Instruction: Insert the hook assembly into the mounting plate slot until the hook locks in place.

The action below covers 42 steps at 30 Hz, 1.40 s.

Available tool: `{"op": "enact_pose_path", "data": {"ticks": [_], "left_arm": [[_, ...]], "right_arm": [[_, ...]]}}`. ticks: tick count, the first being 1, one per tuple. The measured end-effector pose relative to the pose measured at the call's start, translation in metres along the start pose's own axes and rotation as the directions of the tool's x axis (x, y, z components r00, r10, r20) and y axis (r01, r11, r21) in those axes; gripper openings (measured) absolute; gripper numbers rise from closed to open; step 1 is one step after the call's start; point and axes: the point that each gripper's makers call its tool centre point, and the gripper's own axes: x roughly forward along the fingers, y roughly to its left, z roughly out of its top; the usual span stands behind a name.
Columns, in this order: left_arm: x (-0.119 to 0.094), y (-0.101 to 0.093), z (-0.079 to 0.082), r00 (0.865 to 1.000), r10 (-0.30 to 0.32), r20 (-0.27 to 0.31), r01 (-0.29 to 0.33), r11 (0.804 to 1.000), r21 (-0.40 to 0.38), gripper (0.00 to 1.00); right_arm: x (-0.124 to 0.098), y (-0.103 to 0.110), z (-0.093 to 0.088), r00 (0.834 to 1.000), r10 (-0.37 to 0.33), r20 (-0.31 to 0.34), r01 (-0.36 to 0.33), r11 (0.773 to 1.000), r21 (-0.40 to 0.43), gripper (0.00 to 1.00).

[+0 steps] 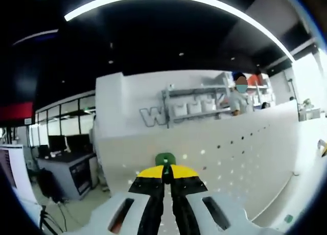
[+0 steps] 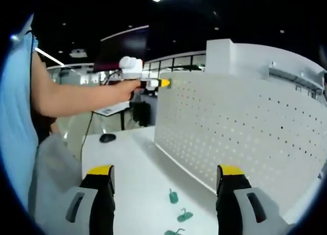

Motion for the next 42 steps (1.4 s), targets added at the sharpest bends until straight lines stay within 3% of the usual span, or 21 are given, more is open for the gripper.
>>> {"op": "enact_pose_path", "data": {"ticks": [24, 42], "left_arm": [[-0.0027, 0.0007, 0.0024, 0.999, 0.031, 0.037, -0.034, 0.997, 0.066, 0.03], [-0.0028, 0.0005, -0.0002, 0.999, 0.037, 0.039, -0.039, 0.997, 0.059, 0.03]], "right_arm": [[-0.0027, 0.0015, -0.0010, 1.000, 0.001, -0.003, -0.001, 1.000, 0.002, 0.82], [0.0000, 0.0008, -0.0018, 1.000, 0.009, -0.005, -0.009, 1.000, 0.003, 0.81]]}}
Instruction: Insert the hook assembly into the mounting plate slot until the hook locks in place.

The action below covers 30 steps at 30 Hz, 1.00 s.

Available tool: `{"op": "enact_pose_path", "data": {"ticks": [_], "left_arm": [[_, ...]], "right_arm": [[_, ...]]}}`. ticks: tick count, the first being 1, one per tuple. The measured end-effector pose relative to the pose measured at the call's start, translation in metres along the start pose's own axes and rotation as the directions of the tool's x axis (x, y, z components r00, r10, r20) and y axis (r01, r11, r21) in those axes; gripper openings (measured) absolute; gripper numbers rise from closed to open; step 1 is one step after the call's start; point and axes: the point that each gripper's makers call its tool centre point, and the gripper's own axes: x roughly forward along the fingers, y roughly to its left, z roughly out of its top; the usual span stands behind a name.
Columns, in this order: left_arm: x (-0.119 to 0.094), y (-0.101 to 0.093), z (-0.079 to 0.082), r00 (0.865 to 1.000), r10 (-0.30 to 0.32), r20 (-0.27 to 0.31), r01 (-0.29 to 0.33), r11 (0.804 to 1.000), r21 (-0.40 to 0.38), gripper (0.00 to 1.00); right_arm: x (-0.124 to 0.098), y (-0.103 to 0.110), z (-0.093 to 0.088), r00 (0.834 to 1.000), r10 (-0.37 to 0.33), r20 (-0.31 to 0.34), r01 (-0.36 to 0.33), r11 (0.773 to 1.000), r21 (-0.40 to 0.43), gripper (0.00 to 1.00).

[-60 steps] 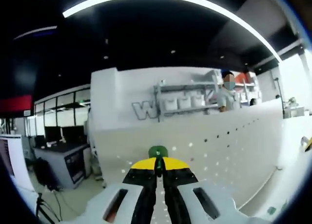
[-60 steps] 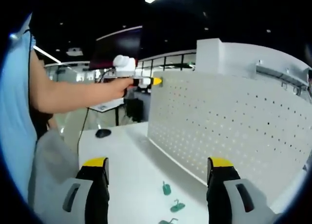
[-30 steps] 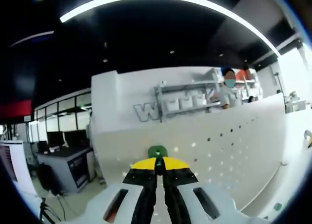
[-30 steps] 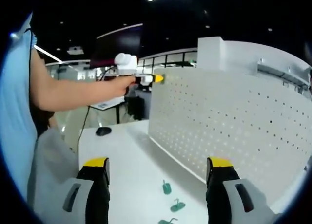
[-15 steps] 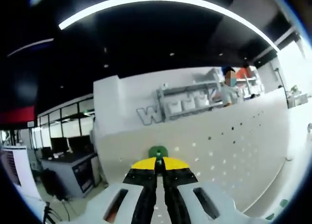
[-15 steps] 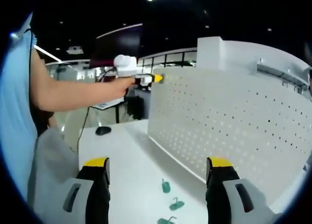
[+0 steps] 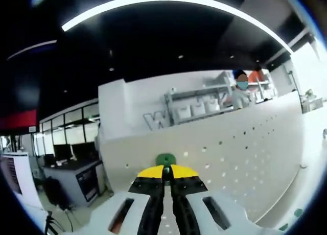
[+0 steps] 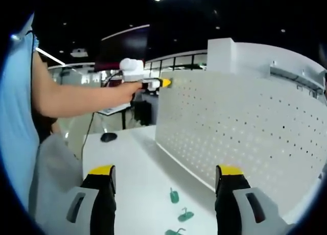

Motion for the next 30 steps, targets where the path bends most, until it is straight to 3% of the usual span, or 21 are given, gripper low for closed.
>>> {"op": "enact_pose_path", "data": {"ticks": [16, 30], "left_arm": [[0.0008, -0.0011, -0.0011, 0.998, -0.006, -0.062, 0.007, 1.000, 0.020, 0.04], [-0.0007, -0.0009, -0.0050, 0.990, 0.029, -0.139, -0.027, 0.999, 0.022, 0.04]], "right_arm": [[-0.0017, 0.0018, -0.0021, 1.000, 0.003, 0.003, -0.004, 1.000, 0.005, 0.79], [-0.0045, 0.0014, -0.0009, 1.000, 0.004, 0.013, -0.004, 1.000, 0.003, 0.78]]}}
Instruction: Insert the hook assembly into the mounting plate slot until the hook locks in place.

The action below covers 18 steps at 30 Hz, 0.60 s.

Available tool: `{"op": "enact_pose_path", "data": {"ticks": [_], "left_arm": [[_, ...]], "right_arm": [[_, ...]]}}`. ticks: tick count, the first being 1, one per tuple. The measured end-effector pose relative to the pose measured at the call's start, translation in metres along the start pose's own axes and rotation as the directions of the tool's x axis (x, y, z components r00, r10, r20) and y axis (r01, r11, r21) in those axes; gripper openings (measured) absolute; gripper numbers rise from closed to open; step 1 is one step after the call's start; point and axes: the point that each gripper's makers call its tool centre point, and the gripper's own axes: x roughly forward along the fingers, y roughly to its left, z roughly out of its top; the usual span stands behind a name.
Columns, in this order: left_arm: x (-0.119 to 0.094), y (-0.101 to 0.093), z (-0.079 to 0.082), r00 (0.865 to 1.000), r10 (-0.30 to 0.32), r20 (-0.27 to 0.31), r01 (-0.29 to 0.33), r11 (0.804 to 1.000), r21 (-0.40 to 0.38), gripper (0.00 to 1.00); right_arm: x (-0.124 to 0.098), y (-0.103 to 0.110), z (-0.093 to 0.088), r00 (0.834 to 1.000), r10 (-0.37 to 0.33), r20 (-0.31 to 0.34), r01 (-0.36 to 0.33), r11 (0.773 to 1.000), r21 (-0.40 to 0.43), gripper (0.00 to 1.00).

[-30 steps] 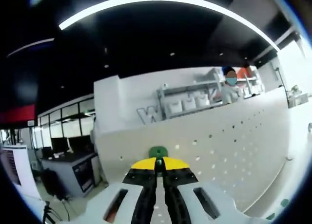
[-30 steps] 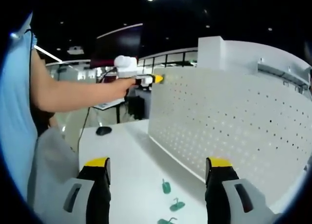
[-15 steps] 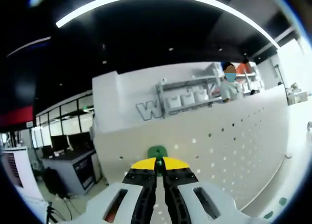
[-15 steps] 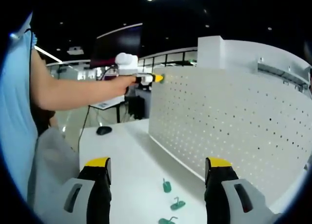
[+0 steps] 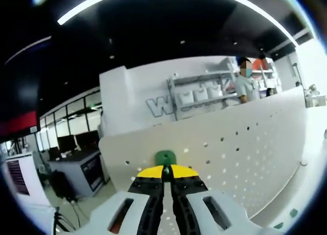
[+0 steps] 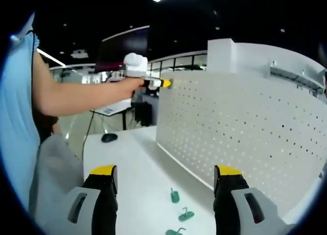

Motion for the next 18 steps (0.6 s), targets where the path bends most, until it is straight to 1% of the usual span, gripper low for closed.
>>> {"op": "enact_pose_path", "data": {"ticks": [6, 12, 15, 18], "left_arm": [[0.0000, 0.0009, -0.0028, 1.000, 0.000, -0.018, 0.000, 1.000, 0.007, 0.04], [0.0003, 0.0011, -0.0029, 1.000, -0.001, -0.018, 0.001, 1.000, -0.004, 0.04], [-0.0005, 0.0018, 0.0008, 1.000, 0.002, 0.002, -0.002, 1.000, -0.007, 0.03], [-0.0011, 0.0012, 0.0010, 1.000, 0.005, 0.010, -0.005, 1.000, -0.011, 0.03]], "right_arm": [[0.0003, 0.0003, -0.0002, 1.000, 0.002, 0.000, -0.002, 1.000, -0.002, 0.77], [0.0002, 0.0001, -0.0016, 1.000, 0.001, -0.004, -0.001, 1.000, -0.002, 0.76], [0.0002, 0.0011, -0.0040, 1.000, 0.002, -0.009, -0.002, 1.000, 0.000, 0.76], [0.0007, 0.0021, -0.0053, 1.000, 0.005, -0.014, -0.005, 1.000, -0.001, 0.76]]}}
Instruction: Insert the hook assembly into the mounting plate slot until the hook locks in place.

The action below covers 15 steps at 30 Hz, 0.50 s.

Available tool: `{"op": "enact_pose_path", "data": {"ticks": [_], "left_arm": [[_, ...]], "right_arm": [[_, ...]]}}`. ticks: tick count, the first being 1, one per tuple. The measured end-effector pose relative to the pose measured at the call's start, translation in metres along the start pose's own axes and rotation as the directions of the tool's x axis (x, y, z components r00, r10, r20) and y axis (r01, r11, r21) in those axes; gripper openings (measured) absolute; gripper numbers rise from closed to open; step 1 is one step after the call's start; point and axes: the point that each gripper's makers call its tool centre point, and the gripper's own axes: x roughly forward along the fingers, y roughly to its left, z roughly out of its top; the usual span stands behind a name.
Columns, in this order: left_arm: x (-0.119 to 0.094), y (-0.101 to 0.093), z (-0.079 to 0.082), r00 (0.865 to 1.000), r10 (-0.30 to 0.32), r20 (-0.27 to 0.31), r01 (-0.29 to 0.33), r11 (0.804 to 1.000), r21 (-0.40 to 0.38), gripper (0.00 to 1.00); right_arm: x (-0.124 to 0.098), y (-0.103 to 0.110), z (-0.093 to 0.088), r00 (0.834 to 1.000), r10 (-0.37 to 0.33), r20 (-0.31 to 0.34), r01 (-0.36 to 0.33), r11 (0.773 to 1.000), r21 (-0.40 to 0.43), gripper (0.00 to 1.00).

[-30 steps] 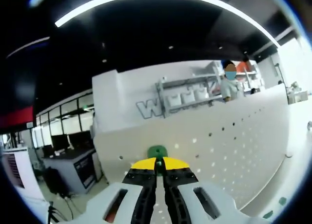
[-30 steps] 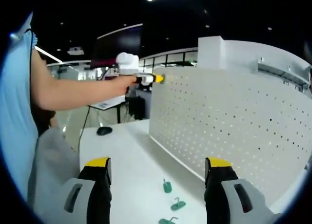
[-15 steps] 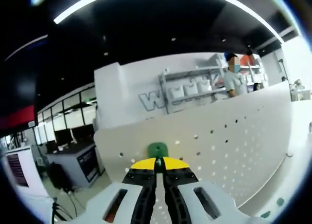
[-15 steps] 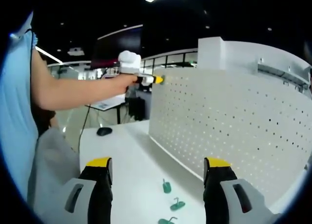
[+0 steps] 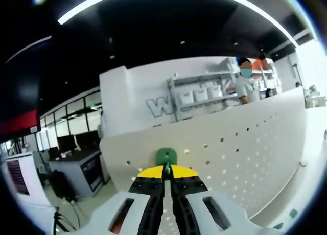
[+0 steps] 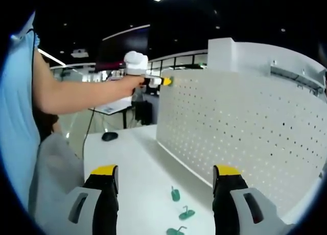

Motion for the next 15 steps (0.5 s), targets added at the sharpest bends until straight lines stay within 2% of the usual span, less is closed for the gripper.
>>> {"op": "enact_pose_path", "data": {"ticks": [6, 11, 15], "left_arm": [[-0.0011, 0.0006, 0.0011, 0.999, 0.014, 0.029, -0.013, 0.999, -0.041, 0.03], [-0.0031, 0.0011, 0.0013, 0.998, 0.017, 0.062, -0.009, 0.992, -0.126, 0.03], [-0.0030, -0.0007, 0.0020, 0.996, 0.011, 0.085, 0.002, 0.989, -0.151, 0.03]], "right_arm": [[-0.0002, -0.0007, 0.0019, 1.000, -0.001, 0.005, 0.001, 1.000, -0.002, 0.76], [-0.0008, -0.0009, 0.0020, 1.000, -0.001, 0.006, 0.001, 1.000, -0.001, 0.75], [-0.0010, -0.0015, 0.0024, 1.000, -0.001, 0.005, 0.001, 1.000, -0.005, 0.75]]}}
